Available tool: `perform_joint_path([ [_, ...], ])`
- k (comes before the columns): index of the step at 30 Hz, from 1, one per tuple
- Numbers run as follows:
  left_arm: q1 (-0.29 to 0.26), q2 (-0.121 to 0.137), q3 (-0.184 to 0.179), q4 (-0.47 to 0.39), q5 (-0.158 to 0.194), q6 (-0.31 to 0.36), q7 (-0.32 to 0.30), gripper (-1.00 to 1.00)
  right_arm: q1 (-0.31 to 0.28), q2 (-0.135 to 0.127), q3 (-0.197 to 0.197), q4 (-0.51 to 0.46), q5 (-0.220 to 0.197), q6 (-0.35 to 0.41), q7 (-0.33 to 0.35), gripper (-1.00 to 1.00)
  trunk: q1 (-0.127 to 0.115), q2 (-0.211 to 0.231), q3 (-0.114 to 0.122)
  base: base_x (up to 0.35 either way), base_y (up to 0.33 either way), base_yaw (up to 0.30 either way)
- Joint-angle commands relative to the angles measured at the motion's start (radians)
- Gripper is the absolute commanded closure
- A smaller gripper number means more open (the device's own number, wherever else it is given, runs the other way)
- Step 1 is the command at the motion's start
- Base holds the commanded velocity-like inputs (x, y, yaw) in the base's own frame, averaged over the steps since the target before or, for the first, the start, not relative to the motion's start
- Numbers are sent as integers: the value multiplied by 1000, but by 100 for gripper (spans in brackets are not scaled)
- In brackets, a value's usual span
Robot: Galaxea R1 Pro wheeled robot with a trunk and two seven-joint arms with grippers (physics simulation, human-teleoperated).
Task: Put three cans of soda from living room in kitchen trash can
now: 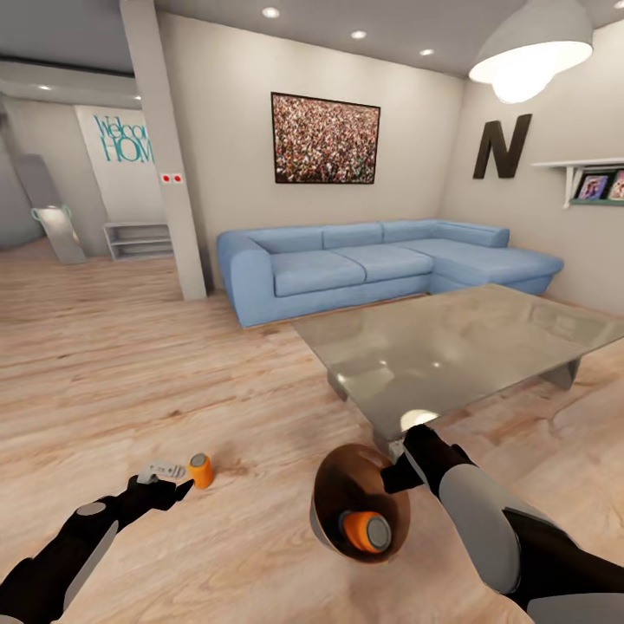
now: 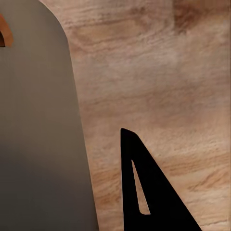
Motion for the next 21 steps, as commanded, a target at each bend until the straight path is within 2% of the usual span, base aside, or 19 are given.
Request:
perform_joint_path([
  [1,0,0,0,0,0,0,0,-100,0,0,-8,0,-18,2,0,100,0,0,1,315,0,235],
  [14,0,0,0,14,1,0,-3,-100,1,0,-7,1,-18,2,-3,100,0,0,8,325,5,238],
  [21,0,0,0,21,1,0,-3,-100,0,0,-8,1,-18,2,-1,100,0,0,10,307,114,169],
])
